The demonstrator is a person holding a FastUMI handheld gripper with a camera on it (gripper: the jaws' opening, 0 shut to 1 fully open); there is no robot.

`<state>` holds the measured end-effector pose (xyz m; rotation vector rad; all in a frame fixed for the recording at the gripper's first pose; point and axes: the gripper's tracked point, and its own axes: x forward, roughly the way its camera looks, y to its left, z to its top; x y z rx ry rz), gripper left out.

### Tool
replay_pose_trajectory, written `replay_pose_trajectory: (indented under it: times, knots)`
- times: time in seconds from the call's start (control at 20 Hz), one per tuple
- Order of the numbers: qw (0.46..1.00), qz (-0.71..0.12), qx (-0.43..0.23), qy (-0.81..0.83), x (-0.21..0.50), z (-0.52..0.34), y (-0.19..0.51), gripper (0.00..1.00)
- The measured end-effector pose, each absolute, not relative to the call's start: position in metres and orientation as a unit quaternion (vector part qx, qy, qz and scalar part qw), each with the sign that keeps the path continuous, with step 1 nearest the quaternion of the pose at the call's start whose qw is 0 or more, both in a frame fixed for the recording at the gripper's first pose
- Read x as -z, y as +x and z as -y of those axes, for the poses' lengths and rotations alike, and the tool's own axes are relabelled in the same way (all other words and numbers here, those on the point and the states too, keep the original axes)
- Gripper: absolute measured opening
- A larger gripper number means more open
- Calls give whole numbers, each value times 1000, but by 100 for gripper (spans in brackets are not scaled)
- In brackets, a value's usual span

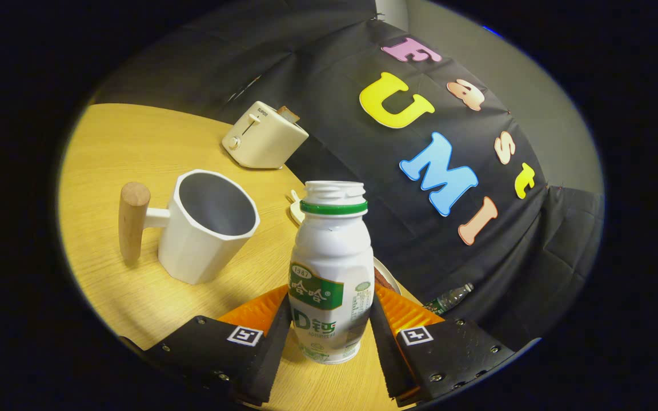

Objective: Take the bottle from table, then pour the juice into the cup, finally place the bottle on the coaster

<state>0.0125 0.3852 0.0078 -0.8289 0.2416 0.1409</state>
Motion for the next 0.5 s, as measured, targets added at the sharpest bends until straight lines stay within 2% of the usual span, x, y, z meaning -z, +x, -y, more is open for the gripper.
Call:
replay_pose_trajectory:
  times: [0.5]
  knots:
    - [862,-109,-36,-493,-19,-388,15,71]
